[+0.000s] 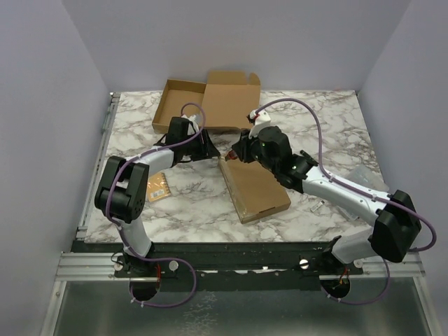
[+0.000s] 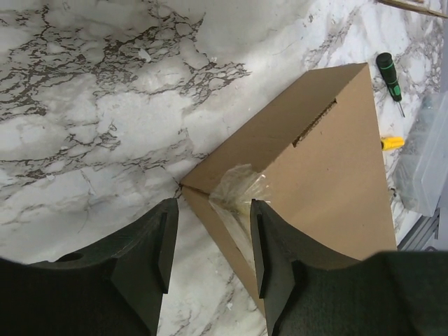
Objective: Unpack the express box
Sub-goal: Cut the express box at the center of the board.
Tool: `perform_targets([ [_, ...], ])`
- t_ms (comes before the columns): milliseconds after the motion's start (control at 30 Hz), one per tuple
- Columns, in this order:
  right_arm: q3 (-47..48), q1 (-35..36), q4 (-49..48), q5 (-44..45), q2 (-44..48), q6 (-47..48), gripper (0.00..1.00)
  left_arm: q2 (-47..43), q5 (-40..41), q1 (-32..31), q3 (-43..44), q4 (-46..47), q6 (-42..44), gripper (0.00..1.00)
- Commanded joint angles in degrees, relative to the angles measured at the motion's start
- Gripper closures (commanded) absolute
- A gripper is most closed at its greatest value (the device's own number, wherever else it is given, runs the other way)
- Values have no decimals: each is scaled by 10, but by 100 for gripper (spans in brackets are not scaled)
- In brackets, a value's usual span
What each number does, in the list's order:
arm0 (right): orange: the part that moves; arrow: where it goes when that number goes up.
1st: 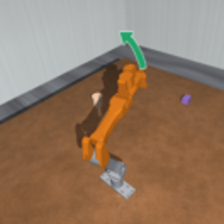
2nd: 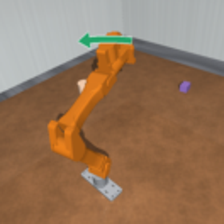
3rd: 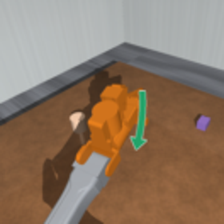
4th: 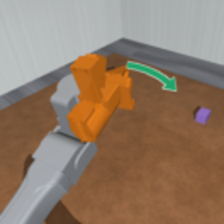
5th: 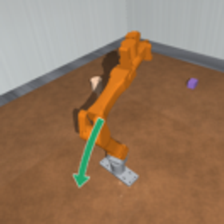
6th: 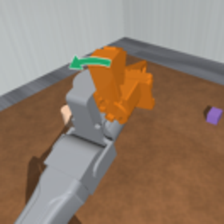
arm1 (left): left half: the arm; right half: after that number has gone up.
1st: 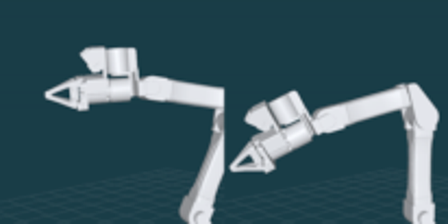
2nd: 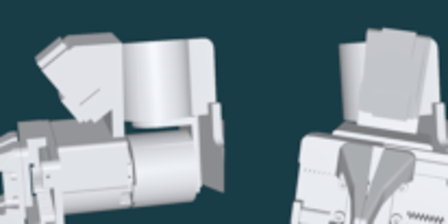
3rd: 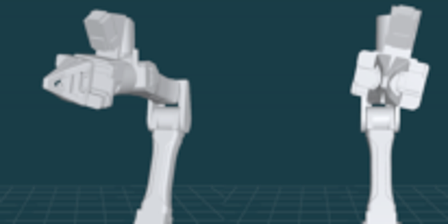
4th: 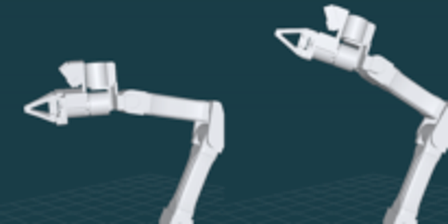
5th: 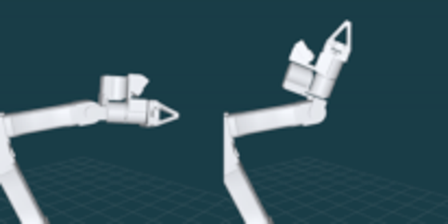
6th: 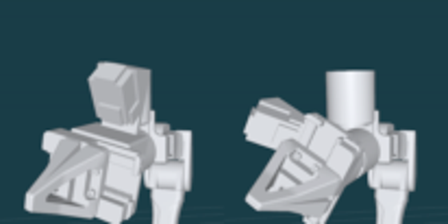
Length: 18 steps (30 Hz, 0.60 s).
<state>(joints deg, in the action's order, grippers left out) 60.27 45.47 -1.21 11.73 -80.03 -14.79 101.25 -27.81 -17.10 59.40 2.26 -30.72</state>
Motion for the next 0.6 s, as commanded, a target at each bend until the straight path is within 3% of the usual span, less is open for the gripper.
perform_targets([
  [0,23,8,-56,8,-27,13,100,24,-13,-2,10,22,7,49],
  [567,36,24,-97,79,-90,12,100,40,-15,-1,-10,54,-12,51],
])
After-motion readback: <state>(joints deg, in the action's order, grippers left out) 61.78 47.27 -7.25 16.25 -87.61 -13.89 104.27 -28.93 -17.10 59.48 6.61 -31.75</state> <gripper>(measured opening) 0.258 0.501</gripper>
